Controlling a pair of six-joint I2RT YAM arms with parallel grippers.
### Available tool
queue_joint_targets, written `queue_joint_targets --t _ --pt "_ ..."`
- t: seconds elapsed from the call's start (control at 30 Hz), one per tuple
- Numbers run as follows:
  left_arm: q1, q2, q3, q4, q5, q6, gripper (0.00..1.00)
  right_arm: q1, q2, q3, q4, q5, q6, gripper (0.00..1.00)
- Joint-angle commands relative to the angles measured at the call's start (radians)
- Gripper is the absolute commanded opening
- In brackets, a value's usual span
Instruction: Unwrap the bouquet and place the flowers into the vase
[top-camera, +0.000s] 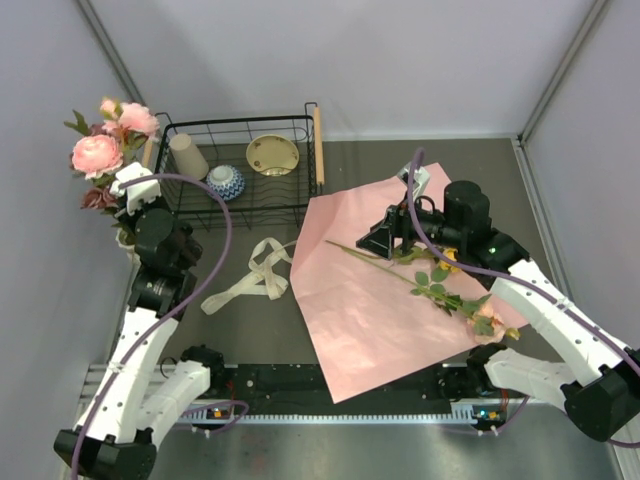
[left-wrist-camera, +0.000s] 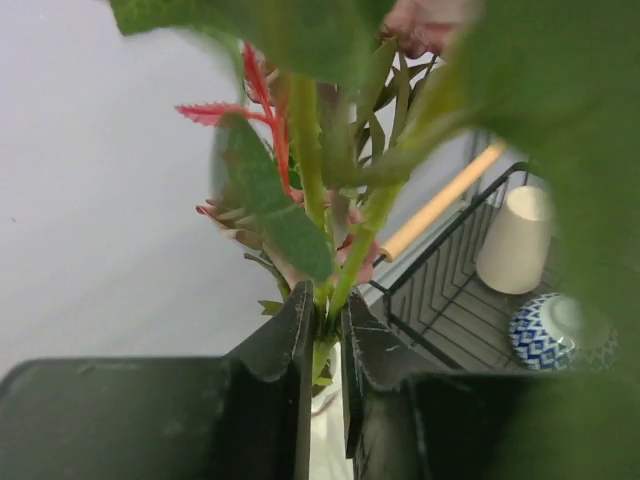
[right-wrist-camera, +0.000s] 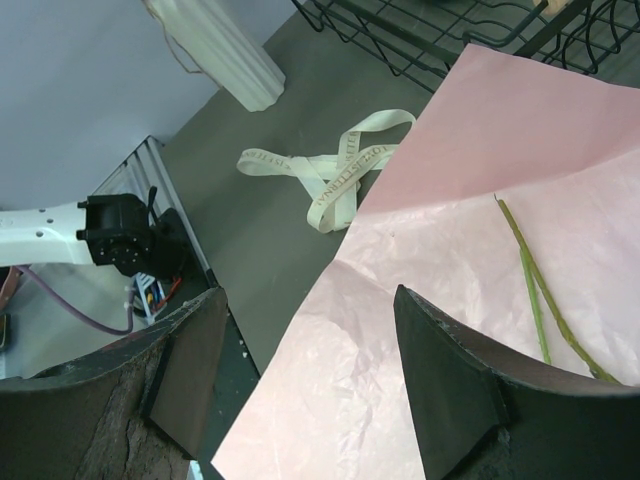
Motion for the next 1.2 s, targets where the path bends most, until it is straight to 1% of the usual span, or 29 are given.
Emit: queue_joint_targets --t 0.0,0.1,0.23,0.47,0.53,0.67,0.73,0.77,0.87,0.9,0.97,1.0,1.03,1.07,1.1,1.13,1.17 --pt "0.015 0.022 0.046 -0.002 -0.049 -0.026 0.07 0.006 -0.025 -0.01 0.027 -0.019 0.001 0.69" --pt "0.025 0.032 0.063 -0.018 -0.074 -0.025 0.03 0.008 -0.031 -0.024 0.035 -0.024 0.001 0.69" --pt "0.038 0.052 0.072 -0.041 -0.107 -0.036 0.0 0.006 -0.041 -0.039 0.038 -0.024 -0.002 0.69" --pt "0.074 0.037 0.006 -0.059 -0.126 -0.085 0.0 0.006 -0.048 -0.048 0.042 -0.028 -0.009 0.69" --pt "0.082 0.031 -0.006 -0.104 -0.125 -0.12 0.0 0.006 -0.043 -0.05 0.042 -0.031 -0.01 0.69" --pt "0.093 0.028 -0.043 -0.14 -0.112 -0.158 0.0 0.006 -0.034 -0.048 0.048 -0.039 -0.007 0.69" --pt "0.096 0.029 -0.048 -0.16 -0.109 -0.171 0.0 0.006 -0.032 -0.048 0.051 -0.04 -0.005 0.69" --pt "0.097 0.029 -0.051 -0.17 -0.106 -0.2 0.0 0.006 -0.032 -0.048 0.053 -0.04 -0.004 0.69" --pt "0.098 0.026 -0.051 -0.182 -0.094 -0.209 0.0 0.008 -0.032 -0.05 0.056 -0.042 -0.001 0.69" --pt "0.098 0.023 -0.048 -0.184 -0.091 -0.208 0.06 0.006 -0.032 -0.05 0.058 -0.042 -0.001 0.69" --pt "0.098 0.021 -0.023 -0.193 -0.085 -0.206 0.14 0.006 -0.032 -0.05 0.058 -0.044 0.001 0.69" --pt "0.098 0.018 -0.012 -0.208 -0.082 -0.207 0.19 0.006 -0.032 -0.05 0.058 -0.044 -0.001 0.69" --pt "0.098 0.017 0.006 -0.214 -0.075 -0.209 0.29 0.008 -0.032 -0.05 0.058 -0.044 -0.001 0.69" --pt "0.098 0.017 0.014 -0.223 -0.072 -0.214 0.38 0.006 -0.029 -0.05 0.058 -0.044 -0.001 0.69" --pt "0.098 0.012 0.021 -0.231 -0.069 -0.218 0.43 0.008 -0.028 -0.048 0.058 -0.045 0.001 0.69" --pt "0.098 0.008 0.032 -0.243 -0.06 -0.221 0.54 0.008 -0.026 -0.047 0.058 -0.045 0.001 0.69" --pt "0.098 0.006 0.037 -0.248 -0.057 -0.223 0.58 0.008 -0.023 -0.045 0.058 -0.047 -0.001 0.69"
